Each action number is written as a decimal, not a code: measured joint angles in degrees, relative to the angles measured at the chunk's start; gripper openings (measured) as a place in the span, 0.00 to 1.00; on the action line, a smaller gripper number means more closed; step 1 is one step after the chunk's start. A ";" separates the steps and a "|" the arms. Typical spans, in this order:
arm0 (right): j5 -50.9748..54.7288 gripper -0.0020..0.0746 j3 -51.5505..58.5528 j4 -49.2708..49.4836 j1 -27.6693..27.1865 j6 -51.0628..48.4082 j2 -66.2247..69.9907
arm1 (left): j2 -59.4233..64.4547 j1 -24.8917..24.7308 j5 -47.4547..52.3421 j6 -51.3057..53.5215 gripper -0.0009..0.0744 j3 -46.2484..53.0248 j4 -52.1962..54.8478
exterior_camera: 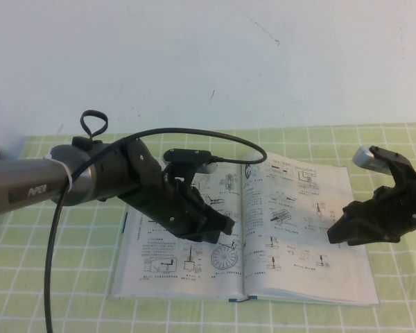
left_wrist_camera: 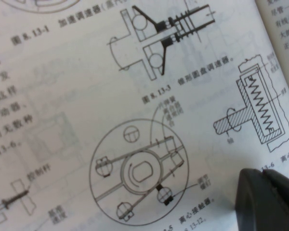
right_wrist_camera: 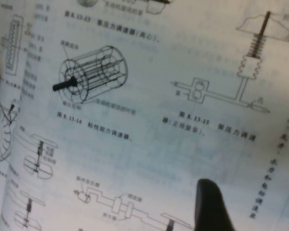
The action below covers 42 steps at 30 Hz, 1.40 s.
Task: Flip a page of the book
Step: Open the closed book
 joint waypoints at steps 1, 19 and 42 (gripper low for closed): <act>0.15 0.51 -0.14 0.16 0.00 0.00 0.24 | 0.00 0.00 0.00 0.00 0.01 0.00 0.00; 2.63 0.51 -0.73 4.49 -0.55 -0.24 1.89 | 0.00 0.00 -0.10 0.29 0.01 0.00 0.12; 3.54 0.48 -0.73 7.17 -0.55 -0.24 2.51 | 0.00 0.00 -0.21 0.29 0.01 0.00 0.02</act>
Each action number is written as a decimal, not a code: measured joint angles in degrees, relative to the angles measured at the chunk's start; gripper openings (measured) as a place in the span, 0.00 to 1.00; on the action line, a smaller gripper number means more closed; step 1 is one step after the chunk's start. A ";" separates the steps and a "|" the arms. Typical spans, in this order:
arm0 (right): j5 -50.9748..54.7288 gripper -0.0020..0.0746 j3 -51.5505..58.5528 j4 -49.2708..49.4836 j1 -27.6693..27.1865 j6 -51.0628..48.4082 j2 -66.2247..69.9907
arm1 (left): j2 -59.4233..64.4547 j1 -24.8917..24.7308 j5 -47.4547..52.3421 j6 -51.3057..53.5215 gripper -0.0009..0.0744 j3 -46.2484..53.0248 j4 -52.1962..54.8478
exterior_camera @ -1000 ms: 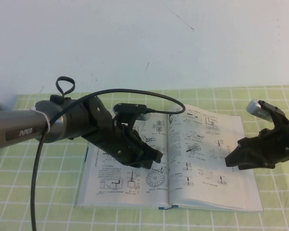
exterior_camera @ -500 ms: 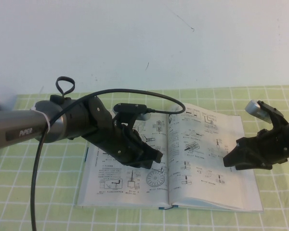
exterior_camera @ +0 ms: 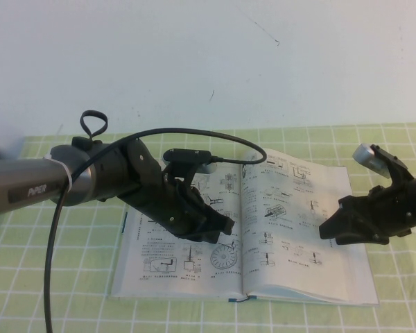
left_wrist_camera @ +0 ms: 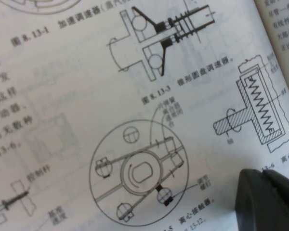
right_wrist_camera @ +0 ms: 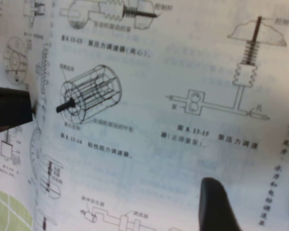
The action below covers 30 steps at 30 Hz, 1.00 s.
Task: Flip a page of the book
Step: Open the closed book
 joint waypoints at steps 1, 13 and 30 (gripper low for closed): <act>0.00 0.47 0.00 0.04 0.00 0.00 -0.01 | 0.00 0.00 0.00 0.00 0.01 0.00 0.00; 0.37 0.46 0.00 1.07 0.10 0.00 0.12 | 0.00 0.00 0.00 0.00 0.01 0.00 -0.21; 4.12 0.45 0.10 11.87 0.33 -7.33 3.34 | -1.23 0.00 -1.34 1.11 0.01 0.47 0.38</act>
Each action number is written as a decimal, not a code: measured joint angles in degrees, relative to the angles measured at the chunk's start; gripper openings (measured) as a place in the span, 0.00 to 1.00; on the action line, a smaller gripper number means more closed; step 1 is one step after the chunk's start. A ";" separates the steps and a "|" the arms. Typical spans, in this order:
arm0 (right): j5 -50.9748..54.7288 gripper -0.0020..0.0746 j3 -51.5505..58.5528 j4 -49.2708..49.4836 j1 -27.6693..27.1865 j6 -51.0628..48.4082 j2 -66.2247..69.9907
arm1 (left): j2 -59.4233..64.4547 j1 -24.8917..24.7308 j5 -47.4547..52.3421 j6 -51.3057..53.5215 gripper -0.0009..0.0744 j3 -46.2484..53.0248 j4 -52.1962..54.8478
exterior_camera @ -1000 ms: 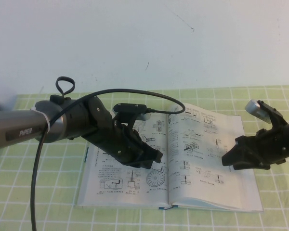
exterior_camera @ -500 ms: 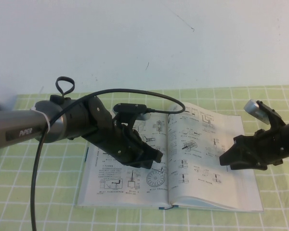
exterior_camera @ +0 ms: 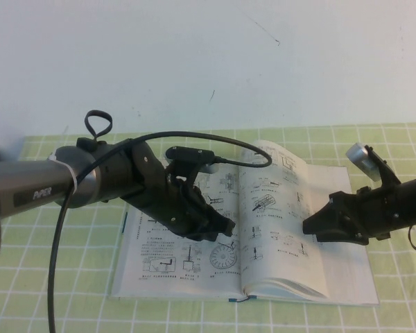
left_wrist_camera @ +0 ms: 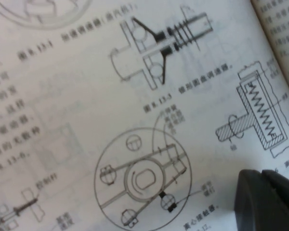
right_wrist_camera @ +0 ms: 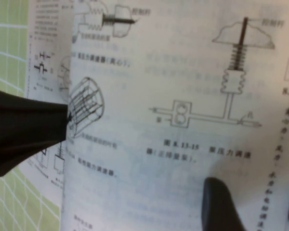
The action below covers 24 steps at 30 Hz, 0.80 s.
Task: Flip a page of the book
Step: Open the closed book
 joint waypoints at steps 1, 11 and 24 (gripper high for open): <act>0.00 0.45 0.00 0.27 0.00 -0.03 0.00 | -0.28 -0.14 -0.72 0.03 0.01 0.00 0.32; 0.00 0.45 0.00 1.01 0.43 -1.28 0.00 | -4.96 -0.21 -3.25 3.01 0.01 0.12 1.76; 0.16 0.45 -1.37 4.26 2.50 -3.36 0.09 | -11.99 -0.73 -3.74 5.35 0.01 0.46 1.72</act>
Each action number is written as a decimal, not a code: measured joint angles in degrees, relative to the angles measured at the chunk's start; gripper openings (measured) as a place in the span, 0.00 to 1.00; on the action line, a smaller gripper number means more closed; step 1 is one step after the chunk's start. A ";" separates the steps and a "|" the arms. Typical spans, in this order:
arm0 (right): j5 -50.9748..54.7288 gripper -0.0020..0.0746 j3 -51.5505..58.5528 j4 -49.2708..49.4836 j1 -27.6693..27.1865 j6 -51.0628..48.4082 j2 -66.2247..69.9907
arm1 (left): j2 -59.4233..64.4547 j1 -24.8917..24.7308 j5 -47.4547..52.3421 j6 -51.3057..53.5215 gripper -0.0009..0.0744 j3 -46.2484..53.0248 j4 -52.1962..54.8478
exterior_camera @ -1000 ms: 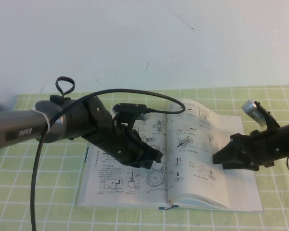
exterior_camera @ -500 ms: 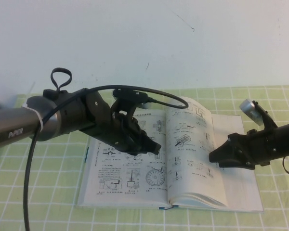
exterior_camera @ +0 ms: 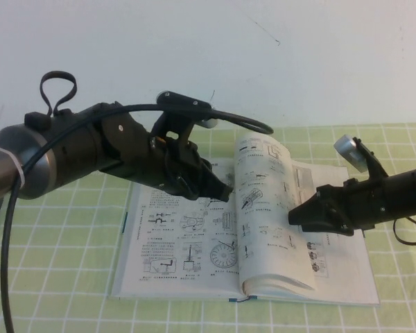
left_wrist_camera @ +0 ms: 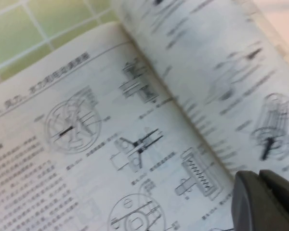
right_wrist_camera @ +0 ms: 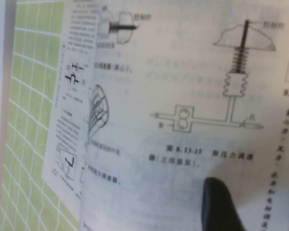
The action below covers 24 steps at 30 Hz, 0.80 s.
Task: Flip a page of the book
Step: Open the closed book
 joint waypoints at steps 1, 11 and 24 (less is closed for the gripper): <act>0.00 0.45 -0.32 0.12 0.11 0.00 0.00 | -0.27 -0.35 0.00 0.82 0.01 0.09 -0.28; 0.21 0.45 -2.68 0.23 1.42 0.00 0.50 | -0.77 -11.26 -0.36 11.89 0.01 0.09 -2.44; 3.51 0.45 -2.78 2.79 1.69 -1.66 3.48 | -0.77 -21.45 -4.78 20.17 0.01 0.09 -2.57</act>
